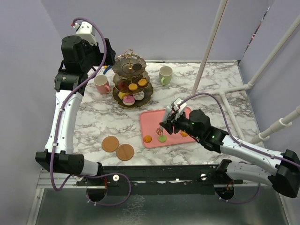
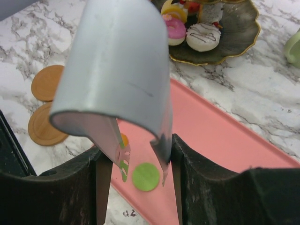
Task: Serve the afternoon tea
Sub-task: Pick up the desert from the tray.
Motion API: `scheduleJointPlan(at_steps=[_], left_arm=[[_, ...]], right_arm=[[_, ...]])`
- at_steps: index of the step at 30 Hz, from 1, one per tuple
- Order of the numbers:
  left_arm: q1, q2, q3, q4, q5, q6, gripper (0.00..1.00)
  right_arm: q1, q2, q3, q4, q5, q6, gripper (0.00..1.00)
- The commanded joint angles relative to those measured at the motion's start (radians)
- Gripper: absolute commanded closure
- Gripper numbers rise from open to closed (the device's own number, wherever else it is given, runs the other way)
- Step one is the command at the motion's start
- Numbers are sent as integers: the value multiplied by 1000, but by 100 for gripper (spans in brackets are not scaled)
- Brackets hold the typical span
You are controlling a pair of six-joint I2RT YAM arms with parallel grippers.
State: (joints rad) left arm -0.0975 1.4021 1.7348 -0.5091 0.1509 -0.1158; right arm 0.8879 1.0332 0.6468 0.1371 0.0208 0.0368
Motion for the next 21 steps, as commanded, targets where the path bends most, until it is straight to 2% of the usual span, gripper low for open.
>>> scheduleJointPlan(at_steps=[1, 21], left_arm=[[6, -30, 0, -18, 25, 20, 1], [6, -18, 27, -32, 31, 27, 1]], right_arm=[[16, -7, -46, 42, 15, 27, 51], [72, 70, -157, 221, 85, -5, 50]])
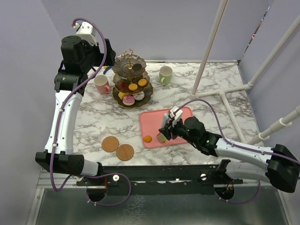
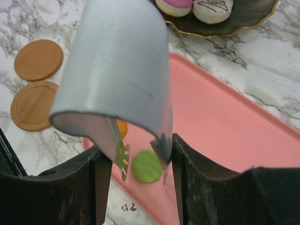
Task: Serve the afternoon tea
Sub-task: Pick up the desert from the tray.
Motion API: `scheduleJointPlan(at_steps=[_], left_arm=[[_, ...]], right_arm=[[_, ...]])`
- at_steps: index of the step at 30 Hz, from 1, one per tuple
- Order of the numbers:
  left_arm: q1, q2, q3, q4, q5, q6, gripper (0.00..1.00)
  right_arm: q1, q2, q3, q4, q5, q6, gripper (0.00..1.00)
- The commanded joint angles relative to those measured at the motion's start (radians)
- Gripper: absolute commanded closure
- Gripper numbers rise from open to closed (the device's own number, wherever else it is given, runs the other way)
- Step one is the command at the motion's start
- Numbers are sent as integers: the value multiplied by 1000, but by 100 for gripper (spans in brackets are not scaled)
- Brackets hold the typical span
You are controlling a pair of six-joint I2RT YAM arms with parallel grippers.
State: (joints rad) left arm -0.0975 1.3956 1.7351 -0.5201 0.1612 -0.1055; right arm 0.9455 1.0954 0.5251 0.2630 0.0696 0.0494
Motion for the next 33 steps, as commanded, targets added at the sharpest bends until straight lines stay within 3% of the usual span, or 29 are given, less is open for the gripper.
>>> scheduleJointPlan(at_steps=[1, 14, 24, 33], left_arm=[[7, -11, 28, -21, 21, 18, 1], [7, -4, 34, -21, 20, 24, 1], [7, -5, 40, -21, 13, 31, 1], [7, -1, 45, -21, 5, 28, 1]], right_arm=[[15, 10, -43, 106, 42, -22, 50], [31, 42, -90, 161, 73, -36, 46], [48, 9, -99, 182, 85, -40, 76], [48, 22, 117, 162, 134, -159, 86]])
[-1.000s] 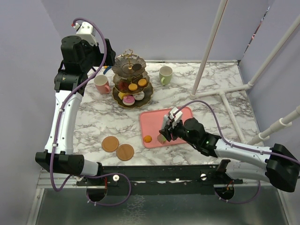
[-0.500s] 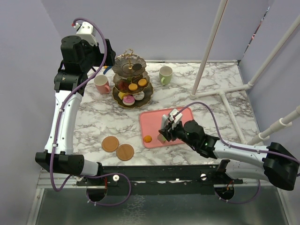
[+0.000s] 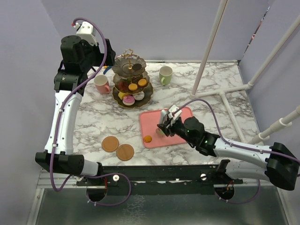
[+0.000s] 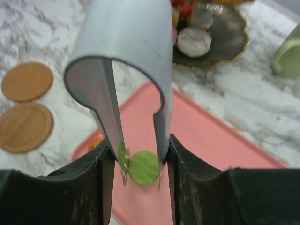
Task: Serve the afternoon tea
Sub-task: Pick up the desert from the tray, then place the desert on the desert table.
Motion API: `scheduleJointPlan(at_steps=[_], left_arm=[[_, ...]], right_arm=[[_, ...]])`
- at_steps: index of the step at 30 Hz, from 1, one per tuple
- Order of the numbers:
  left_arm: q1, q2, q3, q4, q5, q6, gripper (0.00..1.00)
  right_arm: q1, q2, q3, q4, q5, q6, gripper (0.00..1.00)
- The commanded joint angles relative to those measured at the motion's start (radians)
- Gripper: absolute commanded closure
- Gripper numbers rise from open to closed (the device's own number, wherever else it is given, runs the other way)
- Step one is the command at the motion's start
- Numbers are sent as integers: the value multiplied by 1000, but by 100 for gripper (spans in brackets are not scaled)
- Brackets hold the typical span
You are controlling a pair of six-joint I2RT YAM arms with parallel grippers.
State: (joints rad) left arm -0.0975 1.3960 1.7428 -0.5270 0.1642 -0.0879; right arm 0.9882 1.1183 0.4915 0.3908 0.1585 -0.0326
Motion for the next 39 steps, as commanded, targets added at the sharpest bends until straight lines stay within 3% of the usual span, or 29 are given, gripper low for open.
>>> scheduleJointPlan(at_steps=[1, 6, 14, 19, 30, 35, 39], left_arm=[[7, 0, 38, -14, 0, 10, 1], [7, 3, 38, -13, -10, 6, 1], [16, 15, 57, -13, -42, 5, 1], [48, 33, 89, -14, -40, -4, 1], [77, 31, 51, -4, -7, -14, 1], [87, 24, 40, -2, -3, -8, 1], [88, 23, 40, 0, -1, -4, 1]], right_arm=[[4, 14, 194, 35, 40, -96, 86], [1, 153, 456, 20, -10, -185, 89], [-32, 533, 1003, -27, -106, -265, 92], [-66, 699, 1224, -26, -121, -258, 94], [-114, 841, 1346, 31, -101, -217, 94], [-121, 825, 1302, 37, -93, -213, 93], [-121, 783, 1238, 43, -90, -207, 87]])
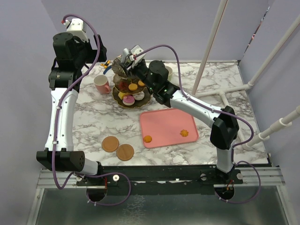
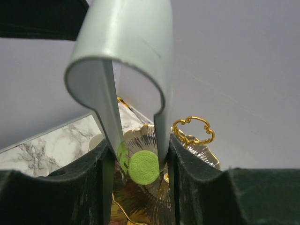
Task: Serve the afternoon tea
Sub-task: Place the desert on the desert table.
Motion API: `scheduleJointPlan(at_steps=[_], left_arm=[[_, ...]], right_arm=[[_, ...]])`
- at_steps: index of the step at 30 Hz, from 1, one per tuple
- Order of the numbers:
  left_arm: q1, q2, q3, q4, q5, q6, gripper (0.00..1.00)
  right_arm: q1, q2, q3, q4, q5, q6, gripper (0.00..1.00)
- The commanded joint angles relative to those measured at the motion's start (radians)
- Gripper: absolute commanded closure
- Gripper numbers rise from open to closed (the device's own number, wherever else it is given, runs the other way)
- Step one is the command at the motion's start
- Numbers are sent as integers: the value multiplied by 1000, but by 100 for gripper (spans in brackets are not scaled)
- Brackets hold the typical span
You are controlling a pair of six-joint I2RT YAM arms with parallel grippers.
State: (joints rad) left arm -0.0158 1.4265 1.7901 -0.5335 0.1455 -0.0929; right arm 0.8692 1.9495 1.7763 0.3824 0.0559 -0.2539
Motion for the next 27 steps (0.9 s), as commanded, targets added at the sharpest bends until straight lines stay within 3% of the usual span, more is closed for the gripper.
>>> scheduleJointPlan(at_steps=[1, 6, 16, 27], left_arm=[[7, -8, -7, 7, 20, -1, 1], [7, -5, -6, 11, 25, -5, 1], [7, -8, -6, 13, 28, -11, 1], [7, -10, -9, 18, 31, -14, 1]], right_arm=[[-2, -56, -61, 53, 13, 17, 83], [-3, -74, -84, 51, 28, 13, 64], [-7, -110, -78, 56, 29, 18, 48], [-7, -186, -120, 48, 12, 19, 44]])
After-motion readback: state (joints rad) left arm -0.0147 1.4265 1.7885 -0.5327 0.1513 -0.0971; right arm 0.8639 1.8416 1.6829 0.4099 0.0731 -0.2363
